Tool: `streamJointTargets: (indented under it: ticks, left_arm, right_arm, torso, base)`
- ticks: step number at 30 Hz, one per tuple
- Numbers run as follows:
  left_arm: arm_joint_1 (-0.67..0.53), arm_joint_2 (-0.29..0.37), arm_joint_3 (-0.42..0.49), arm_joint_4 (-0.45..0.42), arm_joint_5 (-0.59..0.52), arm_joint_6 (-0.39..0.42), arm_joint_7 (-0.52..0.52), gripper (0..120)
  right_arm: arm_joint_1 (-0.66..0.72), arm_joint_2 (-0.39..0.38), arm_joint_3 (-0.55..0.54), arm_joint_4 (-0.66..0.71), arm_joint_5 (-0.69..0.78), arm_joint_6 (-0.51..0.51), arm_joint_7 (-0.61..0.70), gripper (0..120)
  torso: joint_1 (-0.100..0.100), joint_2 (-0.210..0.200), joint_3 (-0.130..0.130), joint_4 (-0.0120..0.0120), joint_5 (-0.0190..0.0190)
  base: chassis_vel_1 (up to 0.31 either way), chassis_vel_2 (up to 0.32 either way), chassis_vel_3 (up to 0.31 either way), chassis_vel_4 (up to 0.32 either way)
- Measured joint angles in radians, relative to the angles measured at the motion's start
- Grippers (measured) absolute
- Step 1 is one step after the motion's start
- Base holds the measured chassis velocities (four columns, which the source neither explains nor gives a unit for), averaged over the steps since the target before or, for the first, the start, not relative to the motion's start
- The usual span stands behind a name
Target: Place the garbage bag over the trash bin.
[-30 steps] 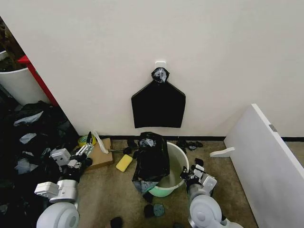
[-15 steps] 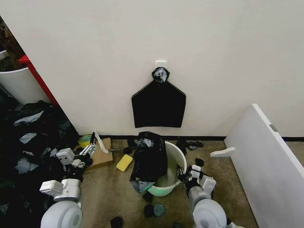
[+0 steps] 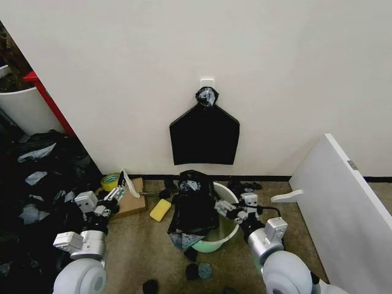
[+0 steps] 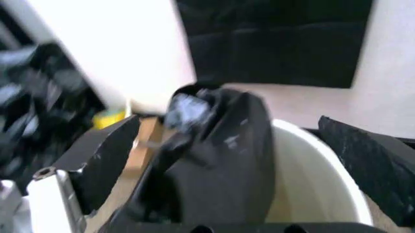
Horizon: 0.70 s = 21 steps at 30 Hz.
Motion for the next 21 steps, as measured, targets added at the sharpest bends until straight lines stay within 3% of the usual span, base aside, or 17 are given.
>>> streamJointTargets:
  ticks: [7, 21]
  left_arm:
    - [0.004, 0.002, 0.021, 0.000, 0.021, 0.040, -0.035, 100]
    - [0.015, 0.025, 0.024, -0.021, 0.019, 0.070, -0.060, 100]
  right_arm:
    - [0.029, 0.026, -0.039, -0.052, -0.098, -0.118, -0.038, 96]
    - [0.058, 0.067, -0.053, -0.102, -0.162, -0.264, -0.001, 47]
  torso:
    - [0.000, 0.000, 0.000, 0.0001, 0.0001]
    - [0.000, 0.000, 0.000, 0.0001, 0.0001]
  base:
    - [0.000, 0.000, 0.000, 0.000]
    - [0.000, 0.000, 0.000, 0.000]
